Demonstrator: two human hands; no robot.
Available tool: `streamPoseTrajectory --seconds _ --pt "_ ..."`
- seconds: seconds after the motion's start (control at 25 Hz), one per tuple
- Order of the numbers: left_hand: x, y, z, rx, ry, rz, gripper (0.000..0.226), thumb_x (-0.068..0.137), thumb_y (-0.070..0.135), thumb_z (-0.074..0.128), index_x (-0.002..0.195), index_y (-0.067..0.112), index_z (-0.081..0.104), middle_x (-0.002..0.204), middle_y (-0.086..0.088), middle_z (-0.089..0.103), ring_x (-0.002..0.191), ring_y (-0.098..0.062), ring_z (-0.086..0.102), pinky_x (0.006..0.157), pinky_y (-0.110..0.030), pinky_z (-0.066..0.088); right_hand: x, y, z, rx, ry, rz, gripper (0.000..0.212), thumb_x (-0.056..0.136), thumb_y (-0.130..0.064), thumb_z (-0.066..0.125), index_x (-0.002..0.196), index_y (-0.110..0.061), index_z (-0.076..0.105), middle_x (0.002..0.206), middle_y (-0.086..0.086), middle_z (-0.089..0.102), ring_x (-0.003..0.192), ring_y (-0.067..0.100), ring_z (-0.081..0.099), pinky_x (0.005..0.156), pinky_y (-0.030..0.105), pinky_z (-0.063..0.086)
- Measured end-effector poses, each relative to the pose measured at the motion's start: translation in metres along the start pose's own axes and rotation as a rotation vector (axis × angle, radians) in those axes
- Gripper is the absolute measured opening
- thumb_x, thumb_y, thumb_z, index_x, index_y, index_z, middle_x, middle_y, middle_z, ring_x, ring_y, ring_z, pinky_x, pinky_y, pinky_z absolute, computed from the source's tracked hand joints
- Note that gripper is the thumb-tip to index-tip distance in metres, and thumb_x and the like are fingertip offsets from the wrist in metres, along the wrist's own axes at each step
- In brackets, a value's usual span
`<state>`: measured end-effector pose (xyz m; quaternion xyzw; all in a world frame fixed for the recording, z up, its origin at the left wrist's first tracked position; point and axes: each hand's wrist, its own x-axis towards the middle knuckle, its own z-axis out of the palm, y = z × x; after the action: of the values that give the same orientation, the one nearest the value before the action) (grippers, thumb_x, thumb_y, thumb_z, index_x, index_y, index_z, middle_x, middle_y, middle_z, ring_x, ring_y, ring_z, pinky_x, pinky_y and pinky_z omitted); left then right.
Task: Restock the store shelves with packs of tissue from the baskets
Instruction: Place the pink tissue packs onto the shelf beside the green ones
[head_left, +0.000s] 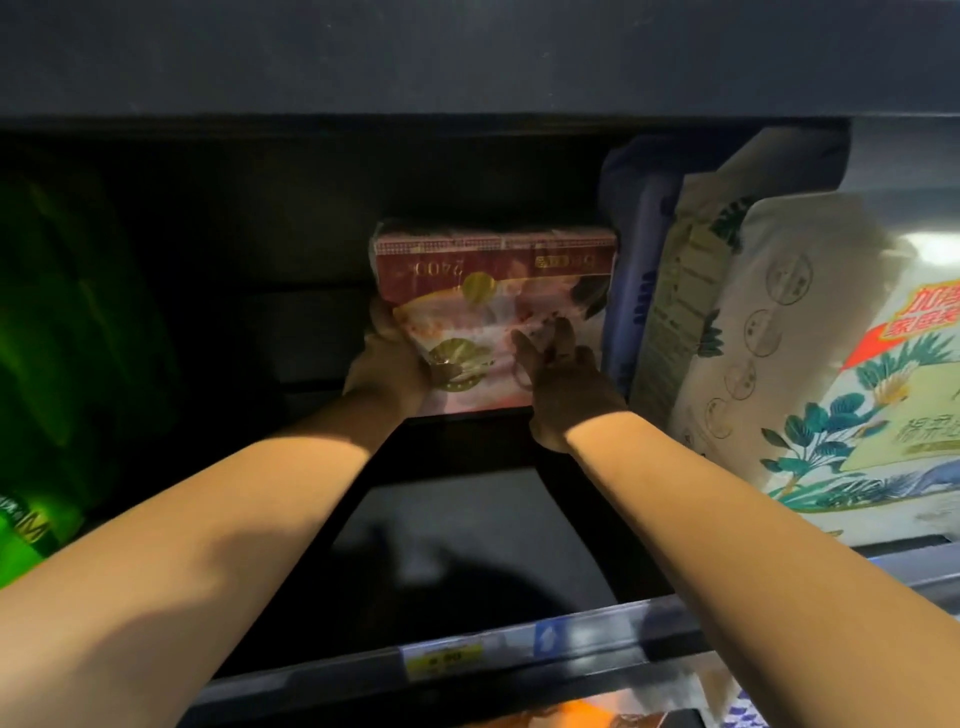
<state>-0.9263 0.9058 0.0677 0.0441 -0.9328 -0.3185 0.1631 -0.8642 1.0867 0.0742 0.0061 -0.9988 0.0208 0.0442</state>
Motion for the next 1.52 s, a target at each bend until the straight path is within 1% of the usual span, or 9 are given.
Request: streamPoseTrajectory --seconds 0.2,0.36,0.48,0.6,0.84,0.96,1.08,1.32,1.52 --pt "-0.028 -0.001 -0.021 -0.116 -0.123 0.028 0.106 0.064 0.056 0.081 0.144 0.018 0.022 0.137 -0.005 0.048 0.120 -0.027 0.052 0.093 -0.031 0.044 -0.010 0.004 -0.014 0.078 -0.070 0.001 0.103 0.084 -0.026 0.067 0.150 -0.042 -0.012 0.160 0.013 -0.015 0.145 0.038 0.016 0.111 0.051 0.034" --pt "-0.082 0.019 -0.050 0.381 -0.248 0.155 0.095 0.075 0.060 0.068 0.148 0.024 0.020 0.146 -0.008 0.038 0.128 -0.031 0.043 0.102 -0.038 0.041 -0.047 -0.002 -0.035 0.065 -0.067 0.006 0.072 0.090 -0.035 0.058 0.151 -0.032 0.019 0.154 0.012 0.022 0.133 0.036 0.036 0.102 0.048 0.041" --pt "-0.127 0.027 -0.081 0.630 -0.136 0.278 0.073 0.083 0.061 0.058 0.142 0.027 0.034 0.137 -0.005 0.049 0.121 -0.028 0.049 0.097 -0.040 0.046 -0.096 -0.002 -0.043 -0.095 0.080 -0.129 0.040 0.095 -0.038 0.051 0.130 -0.019 0.048 0.122 0.010 0.055 0.107 0.032 0.054 0.080 0.040 0.042" --pt "-0.171 0.031 -0.100 0.689 -0.021 0.384 0.067 0.084 0.066 0.049 0.137 0.025 0.042 0.125 -0.003 0.057 0.112 -0.023 0.055 0.088 -0.037 0.049 -0.146 0.007 -0.044 -0.074 0.202 -0.198 0.053 0.094 -0.048 0.046 0.141 -0.028 0.032 0.137 0.009 0.041 0.120 0.032 0.045 0.083 0.042 0.045" --pt "-0.238 0.016 -0.105 0.619 -0.110 0.580 0.075 0.084 0.069 0.044 0.146 0.029 0.032 0.148 0.002 0.041 0.140 -0.024 0.031 0.116 -0.041 0.022 -0.221 0.024 -0.030 0.059 0.165 -0.145 0.069 0.089 -0.060 0.047 0.148 -0.039 0.019 0.152 -0.001 0.024 0.134 0.025 0.033 0.102 0.042 0.041" --pt "-0.269 0.000 -0.095 0.552 0.000 0.793 0.069 0.080 0.055 0.052 0.136 0.015 0.052 0.135 -0.012 0.056 0.132 -0.036 0.043 0.111 -0.054 0.031 -0.267 0.028 -0.008 0.109 0.203 -0.071 0.066 0.086 -0.060 0.049 0.145 -0.035 0.033 0.147 0.003 0.036 0.128 0.028 0.043 0.096 0.044 0.047" --pt "-0.304 -0.010 -0.081 0.407 -0.009 0.928 0.062 0.079 0.050 0.058 0.129 0.014 0.057 0.128 -0.014 0.059 0.127 -0.039 0.047 0.107 -0.057 0.035 -0.317 0.028 0.028 0.094 0.285 0.033 0.065 0.075 -0.055 0.055 0.133 -0.028 0.047 0.125 0.010 0.056 0.105 0.036 0.059 0.074 0.047 0.055" --pt "-0.378 -0.028 -0.006 0.273 -0.334 1.079 0.059 0.074 0.051 0.057 0.126 0.023 0.056 0.124 -0.006 0.061 0.125 -0.033 0.050 0.108 -0.050 0.036 -0.418 0.046 0.104 -0.036 0.106 0.343 0.065 0.071 -0.050 0.073 0.129 -0.025 0.057 0.123 0.013 0.059 0.099 0.037 0.063 0.068 0.046 0.054" --pt "-0.443 -0.019 0.070 0.213 -0.547 1.186 0.060 0.072 0.049 0.050 0.121 0.015 0.060 0.115 -0.011 0.063 0.112 -0.036 0.057 0.098 -0.049 0.045 -0.507 0.080 0.146 -0.018 -0.008 0.618 0.066 0.070 -0.047 0.075 0.129 -0.025 0.057 0.122 0.013 0.058 0.099 0.037 0.062 0.068 0.045 0.053"
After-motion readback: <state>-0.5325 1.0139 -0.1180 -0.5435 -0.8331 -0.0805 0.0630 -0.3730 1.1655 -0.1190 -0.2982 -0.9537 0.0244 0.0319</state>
